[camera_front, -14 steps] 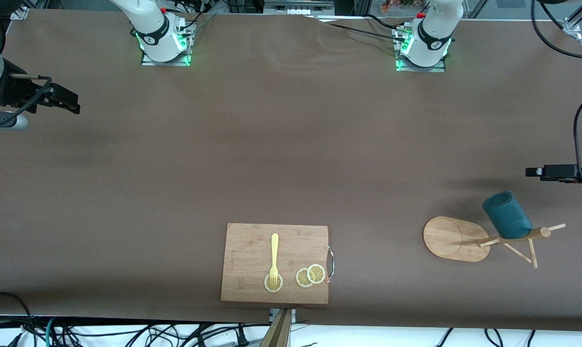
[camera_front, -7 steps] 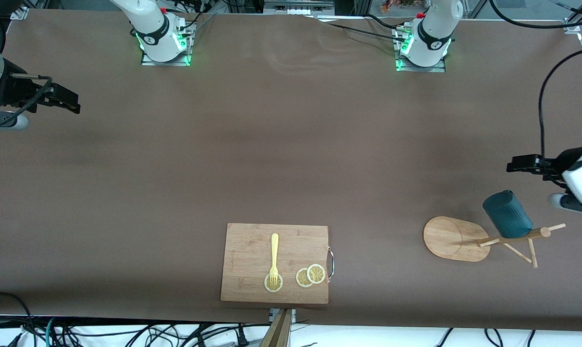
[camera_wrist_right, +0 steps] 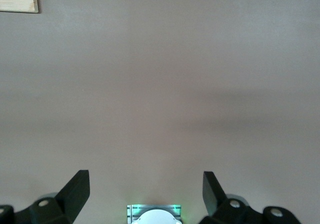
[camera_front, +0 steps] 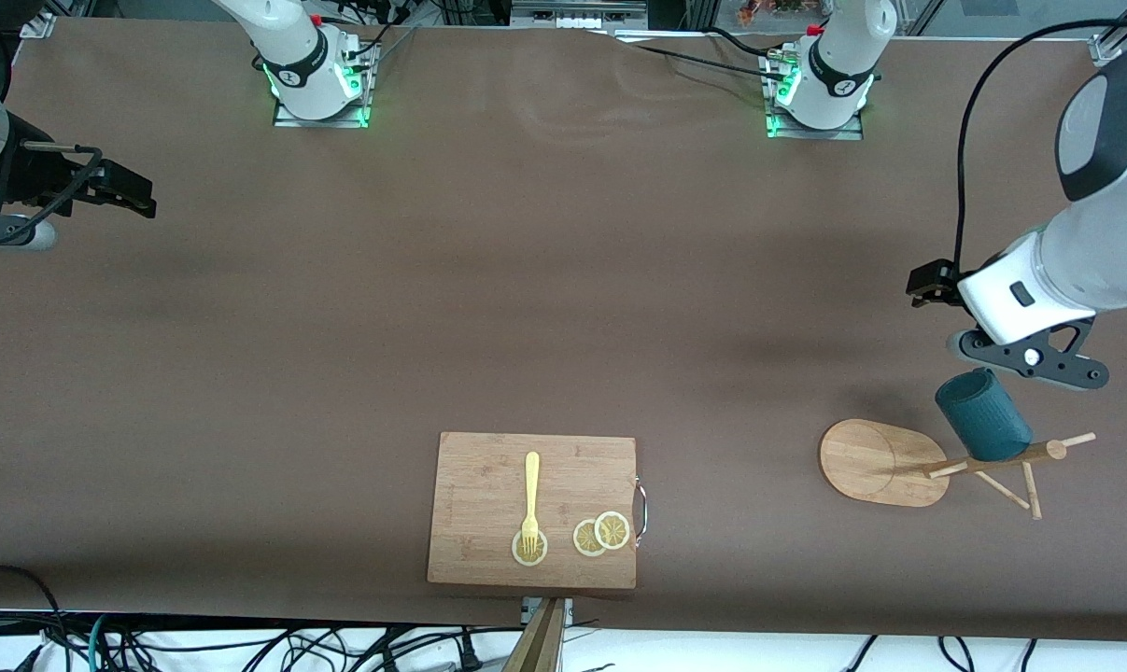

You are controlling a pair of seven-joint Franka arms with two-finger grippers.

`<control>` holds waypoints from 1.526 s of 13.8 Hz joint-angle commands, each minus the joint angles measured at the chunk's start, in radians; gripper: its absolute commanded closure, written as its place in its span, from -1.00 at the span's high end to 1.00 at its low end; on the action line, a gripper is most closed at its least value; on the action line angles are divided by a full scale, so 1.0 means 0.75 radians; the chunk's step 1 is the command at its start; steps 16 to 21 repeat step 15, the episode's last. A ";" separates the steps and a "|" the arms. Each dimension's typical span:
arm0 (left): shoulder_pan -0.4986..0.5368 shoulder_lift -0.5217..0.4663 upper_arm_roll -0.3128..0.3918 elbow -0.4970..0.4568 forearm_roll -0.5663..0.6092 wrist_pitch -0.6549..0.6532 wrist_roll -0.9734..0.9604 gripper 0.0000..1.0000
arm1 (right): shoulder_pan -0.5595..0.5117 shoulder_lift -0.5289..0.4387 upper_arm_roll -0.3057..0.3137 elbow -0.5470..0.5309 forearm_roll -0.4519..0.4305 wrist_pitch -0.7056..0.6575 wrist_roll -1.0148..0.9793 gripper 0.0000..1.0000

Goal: Pass cup and hang on rack

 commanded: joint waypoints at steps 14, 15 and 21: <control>-0.036 -0.452 0.179 -0.646 -0.195 0.410 -0.060 1.00 | -0.004 0.004 0.001 0.026 0.021 -0.032 0.008 1.00; -0.038 -0.452 0.179 -0.646 -0.195 0.409 -0.064 1.00 | -0.004 0.004 0.001 0.026 0.021 -0.032 0.008 1.00; -0.038 -0.452 0.179 -0.646 -0.195 0.409 -0.064 1.00 | -0.004 0.004 0.001 0.026 0.021 -0.032 0.008 1.00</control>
